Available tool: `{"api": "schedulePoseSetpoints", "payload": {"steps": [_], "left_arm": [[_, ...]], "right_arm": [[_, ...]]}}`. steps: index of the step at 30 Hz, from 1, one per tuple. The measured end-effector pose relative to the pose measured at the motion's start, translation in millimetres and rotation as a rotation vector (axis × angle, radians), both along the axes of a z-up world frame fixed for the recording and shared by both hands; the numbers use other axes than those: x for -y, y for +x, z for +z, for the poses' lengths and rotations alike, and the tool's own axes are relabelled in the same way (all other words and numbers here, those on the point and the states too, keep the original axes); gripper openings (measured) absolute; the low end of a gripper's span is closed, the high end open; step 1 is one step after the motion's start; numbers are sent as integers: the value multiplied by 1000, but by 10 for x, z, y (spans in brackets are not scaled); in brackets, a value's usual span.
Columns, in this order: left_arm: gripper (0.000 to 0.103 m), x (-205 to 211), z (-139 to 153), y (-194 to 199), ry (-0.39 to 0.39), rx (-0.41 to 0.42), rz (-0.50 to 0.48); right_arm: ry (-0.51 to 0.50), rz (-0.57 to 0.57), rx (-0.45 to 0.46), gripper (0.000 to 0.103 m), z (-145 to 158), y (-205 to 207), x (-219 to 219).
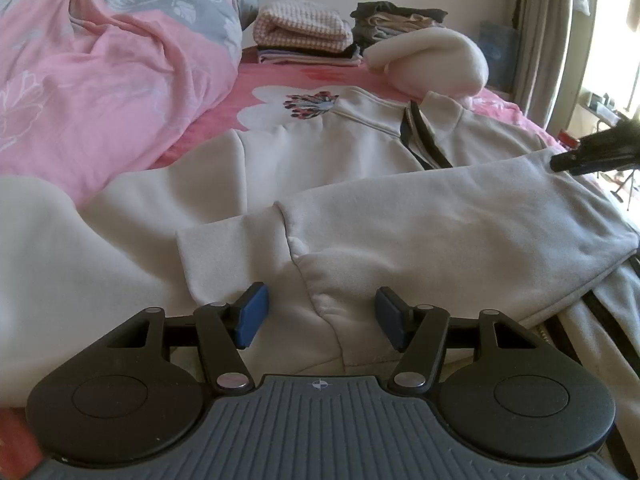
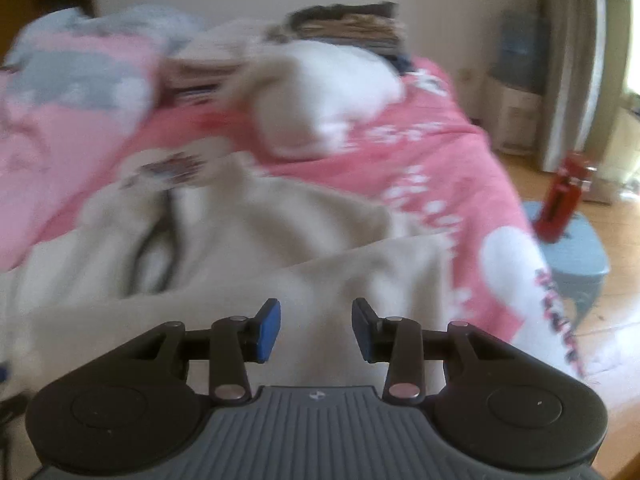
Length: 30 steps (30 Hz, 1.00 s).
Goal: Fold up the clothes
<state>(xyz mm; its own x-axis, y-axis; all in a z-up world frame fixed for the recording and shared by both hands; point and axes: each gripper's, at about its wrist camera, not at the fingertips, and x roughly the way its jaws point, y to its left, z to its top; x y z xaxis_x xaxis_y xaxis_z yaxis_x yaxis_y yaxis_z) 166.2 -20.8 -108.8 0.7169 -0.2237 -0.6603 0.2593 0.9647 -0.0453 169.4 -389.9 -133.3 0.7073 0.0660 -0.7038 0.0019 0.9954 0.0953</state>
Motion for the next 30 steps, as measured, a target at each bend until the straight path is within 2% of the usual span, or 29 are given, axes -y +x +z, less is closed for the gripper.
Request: {"api": "schedulePoseSetpoints", "payload": {"steps": [3, 4, 7, 10, 11, 16, 19, 22, 25, 30], "left_arm": [[62, 8, -6, 1, 1, 2, 1], [62, 8, -6, 2, 1, 2, 0], [63, 12, -2, -1, 9, 4, -7], [70, 1, 39, -27, 14, 5, -21], [76, -13, 69, -52, 4, 5, -16], [76, -120, 209, -221, -90, -14, 34], [76, -232, 278, -316, -155, -31, 82], [75, -346, 324, -373, -217, -42, 120], [73, -418, 294, -379, -242, -64, 151], [67, -489, 225, -400, -263, -106, 196]], "right_arm": [[-33, 110, -21, 42, -69, -204, -275], [-75, 134, -33, 42, -163, -245, -355], [-146, 163, 3, 45, -412, -325, -452], [-129, 143, -12, 45, -380, -284, -452], [-136, 150, -11, 45, -380, -277, -459], [-112, 147, -25, 45, -348, -236, -432], [-9, 106, -47, 45, -220, -292, -356], [169, 102, -64, 45, -79, -396, -292], [334, 127, -102, 45, -8, -488, -319], [613, 132, -259, 47, -135, -505, -380]]}}
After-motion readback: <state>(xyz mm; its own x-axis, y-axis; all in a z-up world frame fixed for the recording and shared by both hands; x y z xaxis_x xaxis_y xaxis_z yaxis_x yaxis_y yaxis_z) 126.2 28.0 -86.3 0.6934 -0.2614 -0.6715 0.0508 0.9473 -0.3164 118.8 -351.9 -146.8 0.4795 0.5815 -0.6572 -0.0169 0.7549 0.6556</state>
